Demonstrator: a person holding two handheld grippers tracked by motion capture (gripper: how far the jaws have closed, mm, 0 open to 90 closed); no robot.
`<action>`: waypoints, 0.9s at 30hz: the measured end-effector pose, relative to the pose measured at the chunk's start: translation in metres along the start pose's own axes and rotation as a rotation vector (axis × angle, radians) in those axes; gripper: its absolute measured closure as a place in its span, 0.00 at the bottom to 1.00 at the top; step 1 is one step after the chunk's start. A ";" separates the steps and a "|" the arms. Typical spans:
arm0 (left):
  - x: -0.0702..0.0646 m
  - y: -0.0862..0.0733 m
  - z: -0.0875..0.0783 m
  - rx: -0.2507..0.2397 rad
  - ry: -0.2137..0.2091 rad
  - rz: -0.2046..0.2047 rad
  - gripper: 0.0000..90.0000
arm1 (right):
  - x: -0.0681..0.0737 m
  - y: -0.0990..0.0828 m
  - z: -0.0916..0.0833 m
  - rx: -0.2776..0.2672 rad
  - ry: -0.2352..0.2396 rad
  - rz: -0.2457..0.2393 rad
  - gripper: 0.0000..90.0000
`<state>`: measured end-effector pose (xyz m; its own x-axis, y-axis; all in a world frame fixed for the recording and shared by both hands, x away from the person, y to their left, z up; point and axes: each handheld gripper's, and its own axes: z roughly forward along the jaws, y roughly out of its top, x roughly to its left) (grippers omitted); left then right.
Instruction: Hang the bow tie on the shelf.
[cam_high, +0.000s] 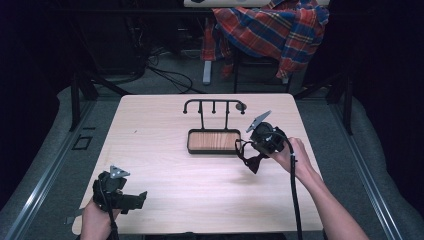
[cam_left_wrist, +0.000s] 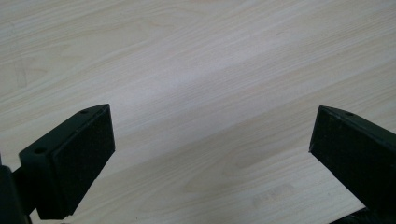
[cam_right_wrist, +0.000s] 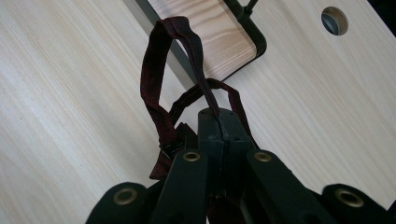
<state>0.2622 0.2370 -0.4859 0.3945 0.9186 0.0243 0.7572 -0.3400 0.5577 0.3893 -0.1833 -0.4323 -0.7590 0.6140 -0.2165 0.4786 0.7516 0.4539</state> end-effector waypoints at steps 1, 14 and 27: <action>0.000 0.000 0.000 -0.002 0.001 0.000 0.00 | 0.000 0.000 0.000 0.000 0.000 0.000 1.00; 0.000 0.000 0.000 0.003 -0.001 0.000 0.00 | -0.008 0.016 -0.003 -0.011 -0.012 0.001 1.00; 0.000 0.000 0.001 0.007 0.000 0.003 0.00 | -0.017 0.028 -0.017 -0.041 -0.022 0.001 1.00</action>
<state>0.2629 0.2366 -0.4863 0.3969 0.9175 0.0263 0.7596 -0.3445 0.5517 0.4080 -0.1762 -0.4014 -0.7482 0.6204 -0.2351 0.4603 0.7406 0.4894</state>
